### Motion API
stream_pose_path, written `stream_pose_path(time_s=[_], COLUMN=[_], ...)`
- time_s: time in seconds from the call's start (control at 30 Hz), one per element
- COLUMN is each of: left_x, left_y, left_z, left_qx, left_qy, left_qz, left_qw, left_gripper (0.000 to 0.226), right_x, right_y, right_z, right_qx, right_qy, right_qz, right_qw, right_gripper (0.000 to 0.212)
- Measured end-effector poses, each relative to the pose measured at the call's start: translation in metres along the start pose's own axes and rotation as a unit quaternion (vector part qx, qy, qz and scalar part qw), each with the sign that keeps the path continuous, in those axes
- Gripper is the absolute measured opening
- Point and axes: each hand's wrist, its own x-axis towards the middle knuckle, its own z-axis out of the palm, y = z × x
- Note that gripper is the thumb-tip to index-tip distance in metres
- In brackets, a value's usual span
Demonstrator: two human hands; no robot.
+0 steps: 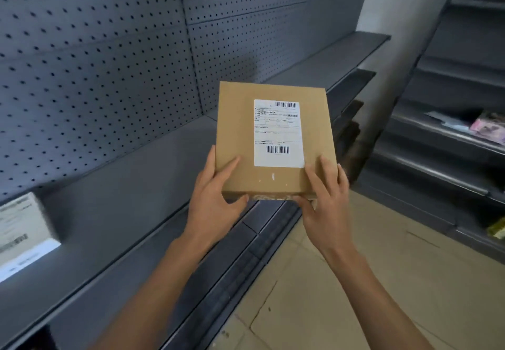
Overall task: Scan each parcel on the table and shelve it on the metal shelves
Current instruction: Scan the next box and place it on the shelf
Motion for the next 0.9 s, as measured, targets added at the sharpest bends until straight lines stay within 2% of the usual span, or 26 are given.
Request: stream_pose_path(time_s=[0.2,0.43,0.9], left_x=[0.005,0.016,0.010], left_y=[-0.028,-0.061,-0.081], left_z=[-0.025,-0.070,-0.081], left_qx=[0.021,0.077,0.117], left_qy=[0.082,0.141,0.211], left_qz=[-0.060,-0.142,-0.264], left_qw=[0.995,0.977,0.934], left_gripper=[0.083,0.077,0.070], right_x=[0.046,0.095,0.158], right_y=[-0.017,-0.058,-0.079], right_z=[0.046,0.106,0.162], right_qx=[0.054,0.125,0.124], right_qy=[-0.078,-0.153,-0.319], right_qz=[-0.040,-0.086,-0.158], right_qw=[0.995,0.976,0.926], right_gripper=[0.068,0.067,0.070])
